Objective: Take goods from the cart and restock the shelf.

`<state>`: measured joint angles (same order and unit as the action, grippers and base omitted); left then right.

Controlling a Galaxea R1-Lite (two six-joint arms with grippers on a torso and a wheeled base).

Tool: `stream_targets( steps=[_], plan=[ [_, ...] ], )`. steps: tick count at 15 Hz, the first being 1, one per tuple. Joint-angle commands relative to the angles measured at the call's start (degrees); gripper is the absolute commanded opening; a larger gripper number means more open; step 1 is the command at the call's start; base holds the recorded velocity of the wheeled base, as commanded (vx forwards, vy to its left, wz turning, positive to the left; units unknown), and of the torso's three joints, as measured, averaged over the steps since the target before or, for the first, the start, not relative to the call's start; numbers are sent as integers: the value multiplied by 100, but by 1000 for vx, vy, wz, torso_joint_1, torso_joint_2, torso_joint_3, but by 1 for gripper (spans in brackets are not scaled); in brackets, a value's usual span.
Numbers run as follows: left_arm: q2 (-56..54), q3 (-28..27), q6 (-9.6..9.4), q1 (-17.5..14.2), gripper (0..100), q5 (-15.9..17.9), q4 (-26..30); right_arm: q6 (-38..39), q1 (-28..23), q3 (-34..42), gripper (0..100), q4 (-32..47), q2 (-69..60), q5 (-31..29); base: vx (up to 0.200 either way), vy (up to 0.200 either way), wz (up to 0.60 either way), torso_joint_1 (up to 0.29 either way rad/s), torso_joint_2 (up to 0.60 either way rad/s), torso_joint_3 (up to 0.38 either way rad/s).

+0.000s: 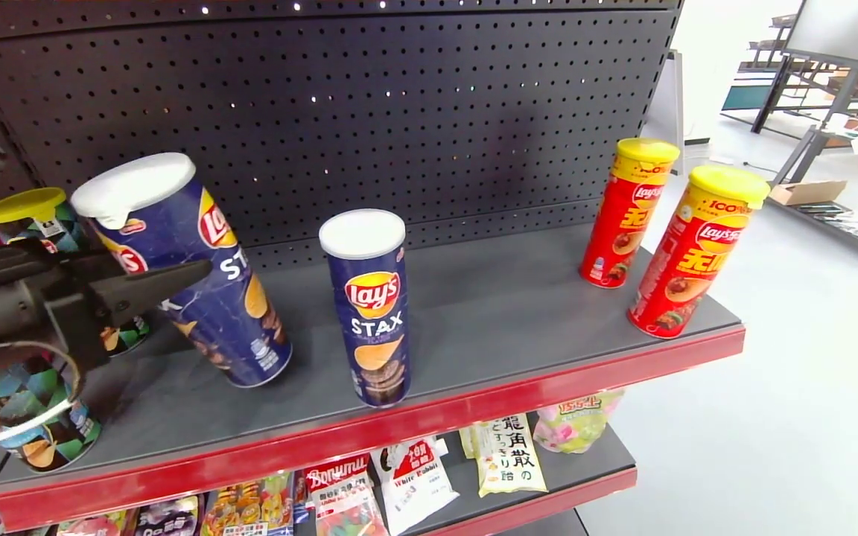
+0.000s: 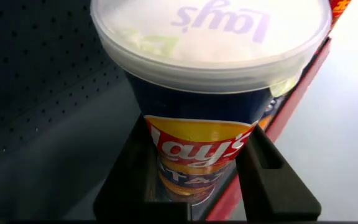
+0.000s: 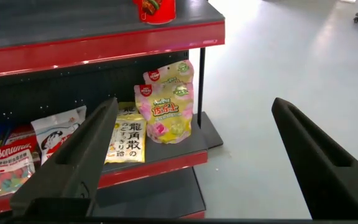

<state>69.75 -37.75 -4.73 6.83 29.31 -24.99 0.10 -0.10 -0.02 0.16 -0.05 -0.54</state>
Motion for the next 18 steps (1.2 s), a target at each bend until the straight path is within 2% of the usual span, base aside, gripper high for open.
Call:
stream_targets(
  steps=[1, 4, 5, 7, 9, 10, 14, 18],
  plan=[
    [794, -355, -81, 205, 0, -92, -164, -1, 1, -6, 100, 2, 5, 1, 0, 0, 0, 0, 0, 0],
    [1778, -1120, -133, 425, 0, -162, -182, 8, 1, -6, 100, 2, 5, 1, 0, 0, 0, 0, 0, 0],
    [2095, -1349, -221, 425, 0, -224, -234, -1, 1, 2, 100, 2, 5, 1, 0, 0, 0, 0, 0, 0],
    [2710, -1674, -230, 434, 0, -338, -612, 8, 1, -6, 100, 2, 5, 1, 0, 0, 0, 0, 0, 0],
    [3229, -1770, -186, 513, 0, -338, -1227, -1, 1, -6, 100, 2, 5, 1, 0, 0, 0, 0, 0, 0],
    [3387, -1894, -177, 565, 0, -311, -1315, -1, 1, -6, 100, 2, 5, 1, 0, 0, 0, 0, 0, 0],
    [3932, -2676, -116, 741, 0, -259, -1324, -1, 1, -6, 100, 2, 5, 1, 0, 0, 0, 0, 0, 0],
    [4143, -2878, -116, 961, 0, -250, -1324, -1, 1, 2, 100, 2, 5, 1, 0, 0, 0, 0, 0, 0]
  ],
)
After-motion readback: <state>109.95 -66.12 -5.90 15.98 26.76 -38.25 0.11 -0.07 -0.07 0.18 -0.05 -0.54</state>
